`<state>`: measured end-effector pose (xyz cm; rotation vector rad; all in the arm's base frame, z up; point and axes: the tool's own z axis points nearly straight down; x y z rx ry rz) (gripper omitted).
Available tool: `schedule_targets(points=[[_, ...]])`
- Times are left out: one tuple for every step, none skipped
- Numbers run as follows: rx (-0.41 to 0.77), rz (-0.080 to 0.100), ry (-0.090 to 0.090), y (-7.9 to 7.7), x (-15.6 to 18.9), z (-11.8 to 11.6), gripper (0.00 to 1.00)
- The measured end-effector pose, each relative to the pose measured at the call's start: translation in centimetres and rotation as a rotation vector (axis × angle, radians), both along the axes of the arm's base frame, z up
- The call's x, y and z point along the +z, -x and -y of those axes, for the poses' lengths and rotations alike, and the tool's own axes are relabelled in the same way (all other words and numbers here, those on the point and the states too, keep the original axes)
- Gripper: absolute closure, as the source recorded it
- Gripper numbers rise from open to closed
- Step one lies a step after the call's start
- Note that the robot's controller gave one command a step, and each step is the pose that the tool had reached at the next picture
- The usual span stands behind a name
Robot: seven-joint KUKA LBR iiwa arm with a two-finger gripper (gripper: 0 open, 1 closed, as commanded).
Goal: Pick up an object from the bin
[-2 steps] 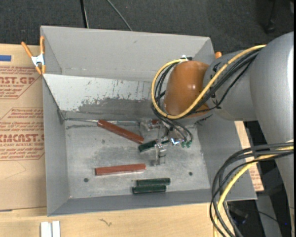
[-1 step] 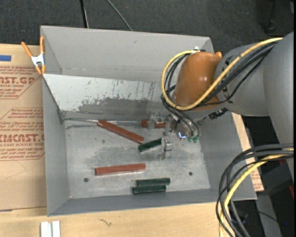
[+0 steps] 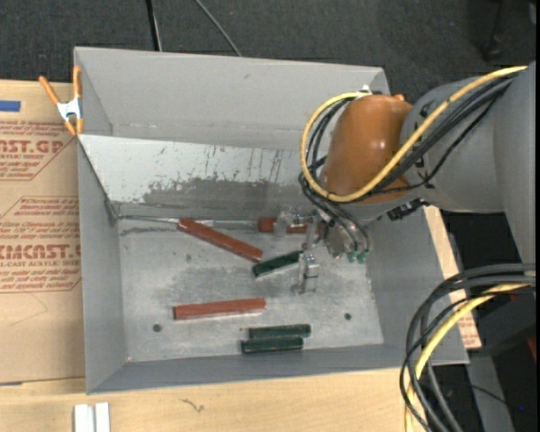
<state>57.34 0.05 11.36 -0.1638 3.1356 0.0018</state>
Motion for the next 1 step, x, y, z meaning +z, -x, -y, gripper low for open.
schedule_targets(points=[[-0.122,-0.004,0.0,-0.12,-4.59,0.19,0.0]])
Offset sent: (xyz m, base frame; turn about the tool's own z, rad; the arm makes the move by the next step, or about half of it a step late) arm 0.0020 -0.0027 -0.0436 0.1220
